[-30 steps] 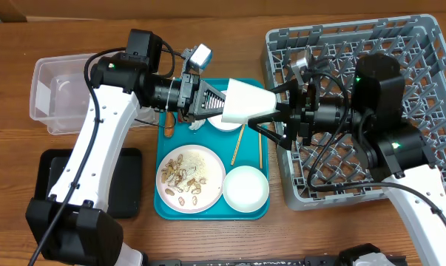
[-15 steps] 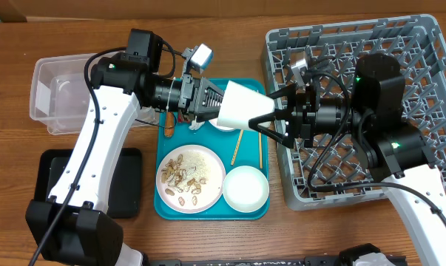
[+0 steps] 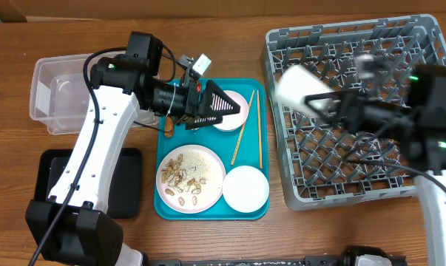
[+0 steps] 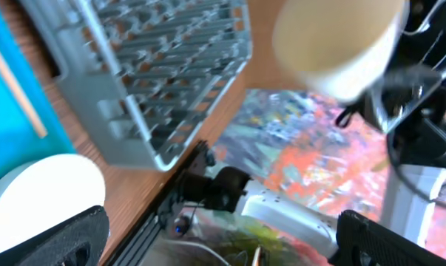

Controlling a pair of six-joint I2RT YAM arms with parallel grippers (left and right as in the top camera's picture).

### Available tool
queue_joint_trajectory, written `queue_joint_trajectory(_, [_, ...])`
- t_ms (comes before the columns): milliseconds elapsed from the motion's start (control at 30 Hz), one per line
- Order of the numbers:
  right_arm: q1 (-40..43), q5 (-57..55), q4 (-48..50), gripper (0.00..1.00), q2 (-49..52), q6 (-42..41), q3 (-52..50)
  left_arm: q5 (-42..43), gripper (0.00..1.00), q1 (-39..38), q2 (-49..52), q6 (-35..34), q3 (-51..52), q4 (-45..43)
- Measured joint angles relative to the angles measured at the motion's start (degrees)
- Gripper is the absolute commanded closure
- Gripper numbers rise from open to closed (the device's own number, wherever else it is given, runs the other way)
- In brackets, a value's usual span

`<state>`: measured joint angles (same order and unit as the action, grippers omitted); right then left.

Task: Sort waste into correct bins and load items into the dishwasher
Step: 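Lower the white cup upside down into the dish rack and release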

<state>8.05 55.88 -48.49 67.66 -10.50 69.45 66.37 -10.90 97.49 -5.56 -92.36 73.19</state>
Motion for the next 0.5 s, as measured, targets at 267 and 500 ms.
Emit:
queue_joint_trajectory(267, [10.3, -15.6, -14.0, 0.44, -1.4, -0.2, 0.0, -5.6, 0.0, 0.0, 0.0, 0.0, 0.0, 1.6])
queue_joint_trajectory(500, [7.4, -28.2, -24.0, 0.44, -1.4, -1.1, 0.0, -8.3, 0.0, 0.0, 0.0, 0.0, 0.0, 1.4])
